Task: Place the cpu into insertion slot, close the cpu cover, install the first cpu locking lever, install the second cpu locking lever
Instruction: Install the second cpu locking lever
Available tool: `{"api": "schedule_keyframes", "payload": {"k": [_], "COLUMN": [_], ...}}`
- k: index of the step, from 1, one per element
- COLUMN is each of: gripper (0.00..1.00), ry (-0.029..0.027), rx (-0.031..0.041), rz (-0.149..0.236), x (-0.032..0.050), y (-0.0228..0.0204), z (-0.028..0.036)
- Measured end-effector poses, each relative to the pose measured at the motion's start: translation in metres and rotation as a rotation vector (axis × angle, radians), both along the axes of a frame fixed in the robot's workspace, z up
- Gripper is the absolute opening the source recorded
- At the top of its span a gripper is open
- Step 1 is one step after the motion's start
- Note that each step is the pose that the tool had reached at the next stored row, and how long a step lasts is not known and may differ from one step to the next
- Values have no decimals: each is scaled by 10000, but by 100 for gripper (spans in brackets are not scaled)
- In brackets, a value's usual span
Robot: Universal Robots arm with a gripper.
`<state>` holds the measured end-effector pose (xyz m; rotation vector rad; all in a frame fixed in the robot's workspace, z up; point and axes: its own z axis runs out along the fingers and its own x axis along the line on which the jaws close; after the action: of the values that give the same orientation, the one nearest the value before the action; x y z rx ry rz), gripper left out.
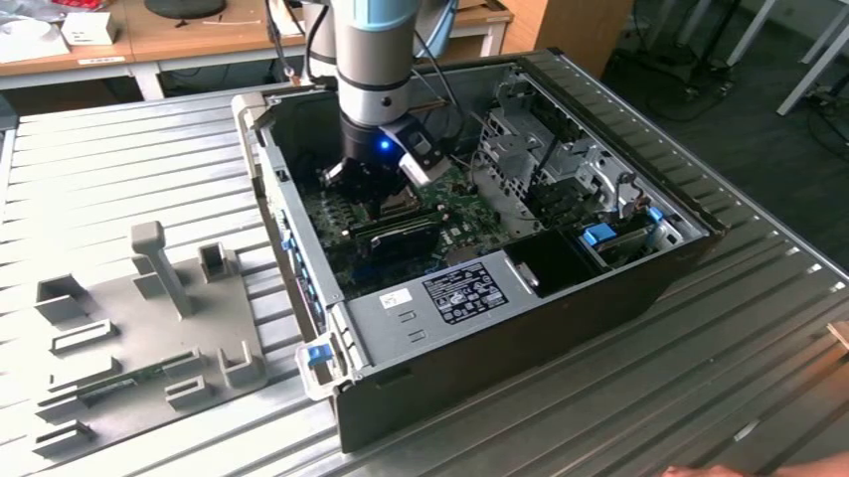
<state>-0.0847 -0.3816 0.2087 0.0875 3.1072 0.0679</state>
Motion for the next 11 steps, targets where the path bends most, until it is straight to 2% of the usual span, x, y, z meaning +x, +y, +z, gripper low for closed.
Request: {"api": "schedule_keyframes", "payload": {"k": [11], "gripper": [10], "ry": [-1], "rx": [1], "rz": [-1], "x": [-1], "y": [29], "z": [-30]}}
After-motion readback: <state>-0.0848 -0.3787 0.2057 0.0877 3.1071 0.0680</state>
